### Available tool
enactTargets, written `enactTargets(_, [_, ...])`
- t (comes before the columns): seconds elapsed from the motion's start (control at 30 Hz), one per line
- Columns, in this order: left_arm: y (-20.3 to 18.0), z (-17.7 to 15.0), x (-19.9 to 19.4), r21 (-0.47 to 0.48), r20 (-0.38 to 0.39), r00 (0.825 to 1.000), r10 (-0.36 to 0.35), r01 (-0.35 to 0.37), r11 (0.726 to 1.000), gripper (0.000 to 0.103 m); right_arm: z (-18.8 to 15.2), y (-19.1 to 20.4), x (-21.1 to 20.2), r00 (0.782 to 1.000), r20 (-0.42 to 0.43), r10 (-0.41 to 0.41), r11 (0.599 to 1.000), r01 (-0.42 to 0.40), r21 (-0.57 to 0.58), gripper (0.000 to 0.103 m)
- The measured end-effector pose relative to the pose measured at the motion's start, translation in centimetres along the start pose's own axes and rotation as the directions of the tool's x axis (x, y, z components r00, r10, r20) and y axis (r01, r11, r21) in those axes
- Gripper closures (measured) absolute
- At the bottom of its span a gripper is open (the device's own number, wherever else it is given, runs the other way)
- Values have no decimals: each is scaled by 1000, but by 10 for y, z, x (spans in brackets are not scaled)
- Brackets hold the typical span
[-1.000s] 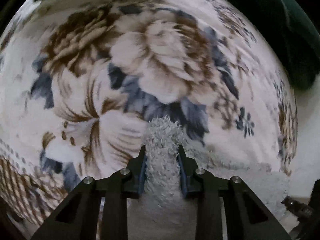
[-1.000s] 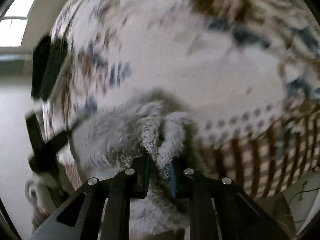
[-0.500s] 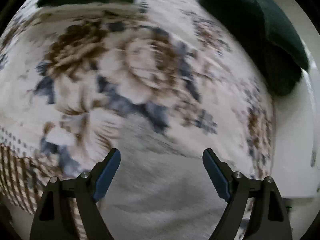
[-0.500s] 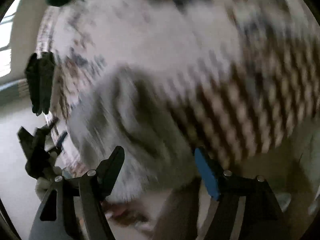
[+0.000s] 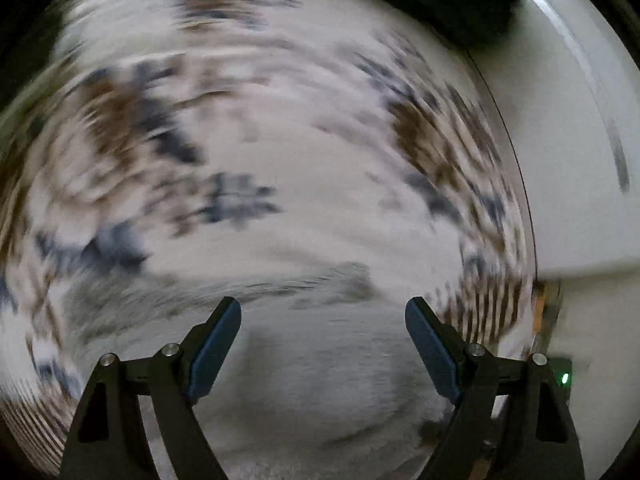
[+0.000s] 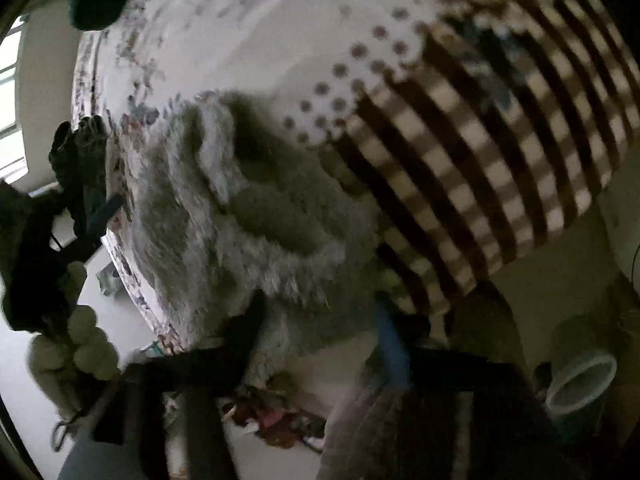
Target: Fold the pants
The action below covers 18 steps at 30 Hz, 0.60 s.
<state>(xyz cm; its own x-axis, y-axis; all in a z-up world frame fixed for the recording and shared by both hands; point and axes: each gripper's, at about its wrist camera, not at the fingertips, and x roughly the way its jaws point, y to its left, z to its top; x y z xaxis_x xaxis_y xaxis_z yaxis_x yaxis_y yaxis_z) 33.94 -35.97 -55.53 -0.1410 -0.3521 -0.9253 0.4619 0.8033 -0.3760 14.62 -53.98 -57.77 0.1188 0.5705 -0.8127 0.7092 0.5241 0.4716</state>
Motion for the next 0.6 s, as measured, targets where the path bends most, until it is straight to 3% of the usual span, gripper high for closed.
enactTargets(0.07, [-23, 3, 32, 139, -116, 992, 49, -33, 990, 19, 3, 0, 8, 1000, -14, 28, 999, -27, 22, 36])
enactTargets(0.13, [-38, 1, 60, 251, -182, 976, 120, -72, 965, 20, 6, 4, 15, 999, -8, 32, 999, -31, 30, 36])
enactTargets(0.17, [-42, -2, 67, 290, -171, 975, 146, -92, 952, 36, 7, 5, 17, 1000, -6, 30, 999, -29, 29, 37])
enactTargets(0.2, [-44, -2, 71, 316, -162, 974, 161, -103, 943, 68, 9, 10, 22, 1000, 4, 28, 999, -28, 30, 42])
enactTargets(0.23, [-45, -3, 76, 342, -159, 970, 182, -119, 932, 77, 10, 12, 25, 1000, 15, 22, 999, -23, 29, 66])
enactTargets(0.27, [-43, -2, 77, 349, -137, 971, 195, -137, 927, 82, 9, 12, 24, 1000, 25, 13, 999, -14, 35, 79])
enactTargets(0.37, [-28, 8, 80, 295, -110, 972, 205, -165, 941, 92, 5, 17, 24, 997, 68, -31, 999, 30, 20, 85])
enactTargets(0.47, [-3, 15, 91, 244, -114, 959, 261, -228, 943, 95, -2, 6, 30, 995, 42, -85, 995, 83, 48, 88])
enactTargets(0.53, [13, 16, 84, 158, -129, 973, 192, -170, 973, 95, -3, -4, 41, 998, -9, -63, 995, 63, 82, 88])
enactTargets(0.6, [22, 16, 64, 88, -105, 987, 119, -110, 990, 91, -2, -1, 40, 1000, -23, 11, 997, -9, 75, 80])
